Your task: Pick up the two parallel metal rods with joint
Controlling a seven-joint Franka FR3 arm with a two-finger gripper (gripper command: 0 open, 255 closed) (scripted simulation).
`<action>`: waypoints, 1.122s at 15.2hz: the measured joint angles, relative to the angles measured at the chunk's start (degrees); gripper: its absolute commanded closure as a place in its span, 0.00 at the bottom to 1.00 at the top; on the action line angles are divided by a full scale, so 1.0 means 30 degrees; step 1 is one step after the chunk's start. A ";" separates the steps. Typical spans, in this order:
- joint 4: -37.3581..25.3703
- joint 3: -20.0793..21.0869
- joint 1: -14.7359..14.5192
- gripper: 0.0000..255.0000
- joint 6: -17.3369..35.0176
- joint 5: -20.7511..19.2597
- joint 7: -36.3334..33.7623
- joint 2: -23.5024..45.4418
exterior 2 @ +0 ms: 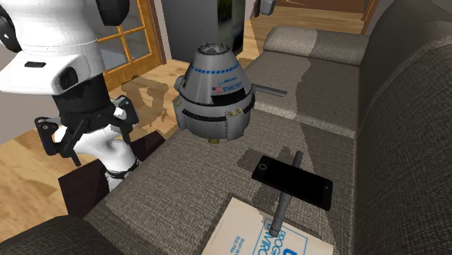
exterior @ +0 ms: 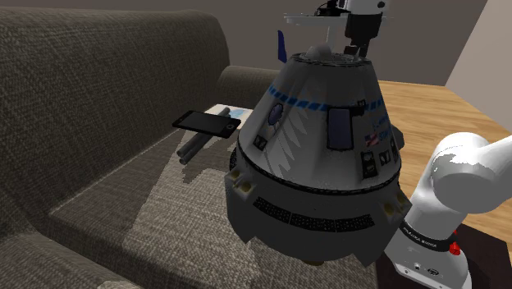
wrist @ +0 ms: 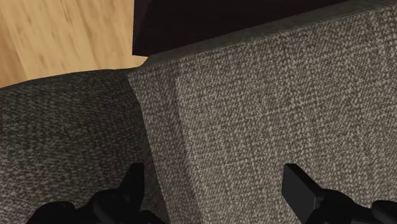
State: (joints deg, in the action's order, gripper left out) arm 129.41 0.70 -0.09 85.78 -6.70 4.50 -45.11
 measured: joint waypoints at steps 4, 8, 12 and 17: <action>0.0296 0.1006 0.0224 0.00 0.0441 0.0760 -0.2082 0.0188; 0.0234 0.3064 0.0652 0.00 0.1377 0.2168 -0.6223 0.1197; -0.0535 0.5110 0.1244 0.00 0.2487 0.3249 -1.0445 0.2948; -0.1960 0.7420 0.2203 0.00 0.3895 0.3810 -1.5559 0.5576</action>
State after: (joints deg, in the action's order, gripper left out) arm 123.52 22.96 6.52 97.47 4.73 -42.17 -28.38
